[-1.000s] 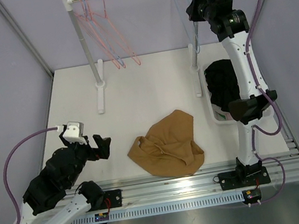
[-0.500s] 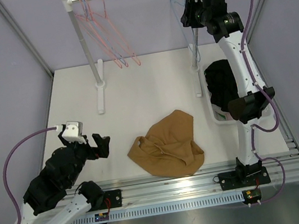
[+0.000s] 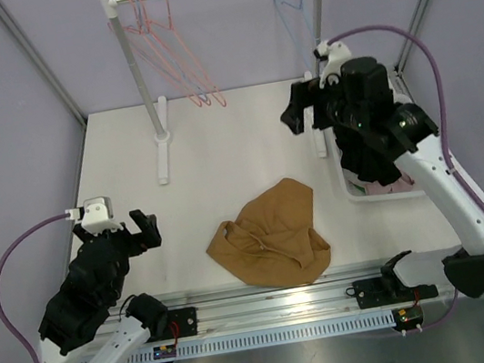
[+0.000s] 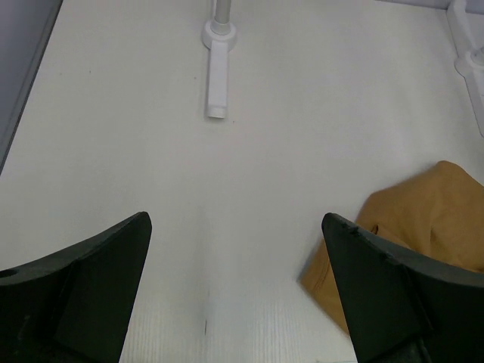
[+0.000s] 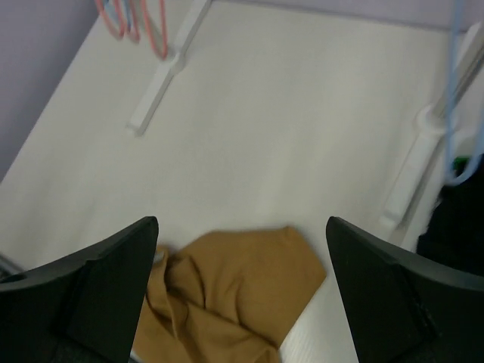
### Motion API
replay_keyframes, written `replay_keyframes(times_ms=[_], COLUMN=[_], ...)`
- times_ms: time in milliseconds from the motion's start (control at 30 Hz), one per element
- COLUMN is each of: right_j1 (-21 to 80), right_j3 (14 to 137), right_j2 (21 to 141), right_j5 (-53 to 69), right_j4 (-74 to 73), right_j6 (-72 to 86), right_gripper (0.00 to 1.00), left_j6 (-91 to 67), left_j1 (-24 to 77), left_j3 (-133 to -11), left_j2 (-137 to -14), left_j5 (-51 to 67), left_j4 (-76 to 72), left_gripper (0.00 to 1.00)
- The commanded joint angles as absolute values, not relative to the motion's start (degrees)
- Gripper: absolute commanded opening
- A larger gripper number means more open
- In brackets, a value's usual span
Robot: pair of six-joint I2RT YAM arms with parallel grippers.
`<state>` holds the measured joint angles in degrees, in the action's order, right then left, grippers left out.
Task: Remove the tank top from the hanger
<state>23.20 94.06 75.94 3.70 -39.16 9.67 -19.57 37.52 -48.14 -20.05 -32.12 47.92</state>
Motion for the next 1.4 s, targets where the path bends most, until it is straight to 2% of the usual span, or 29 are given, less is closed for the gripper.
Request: replay_keyframes(times_ms=[0, 133, 233, 400, 733, 900, 967, 1033, 1100, 1133, 1367], right_j1=[29.95, 38.92, 43.06, 47.45, 56.25, 59.32, 59.76, 60.03, 59.94, 60.03, 59.59], right_j3=[81.61, 71.03, 65.4, 60.57, 56.43, 56.61, 56.6, 56.86, 56.43, 56.6, 63.52], right_j2=[71.04, 67.41, 68.81, 74.53, 87.71, 95.97, 98.6, 99.84, 99.32, 98.53, 81.78], right_j5=[0.8, -2.46, -1.4, -6.24, -4.57, -8.97, -8.27, -8.35, -8.44, -8.79, -23.88], right_j4=[-35.69, -31.3, -29.71, -31.12, -26.83, -27.25, -25.93, -25.58, -24.44, -24.43, -35.23], right_j6=[10.63, 14.4, 15.81, 18.28, 20.21, 20.65, 20.92, 20.92, 20.31, 20.48, 20.3], right_gripper=[0.99, 1.0, 1.0, 1.0, 0.99, 0.99, 0.91, 0.52, 0.28, 0.0, 0.0], left_j6=[-20.48, -20.48, -20.39, -20.22, -19.69, -19.25, -19.25, -18.99, -18.99, -18.98, -18.81], left_j1=[35.95, 35.07, 34.54, 34.28, 34.1, 34.1, 34.1, 34.1, 34.1, 34.1, 34.1], left_j3=[-48.51, -48.6, -48.6, -48.52, -48.34, -48.34, -48.34, -48.25, -48.34, -48.25, -48.08], left_j2=[-19.6, -20.83, -21.27, -21.53, -22.15, -22.32, -22.15, -22.06, -21.8, -21.8, -20.83], left_j5=[-34.45, -34.28, -33.93, -33.58, -32.26, -31.55, -31.29, -31.03, -30.94, -30.68, -30.41], left_j4=[46.23, 46.49, 46.32, 46.32, 45.97, 45.88, 45.7, 45.62, 45.62, 45.62, 45.53], left_gripper=[0.99, 0.99, 0.99, 0.99, 0.99, 0.99, 0.99, 0.99, 0.99, 0.99, 0.99])
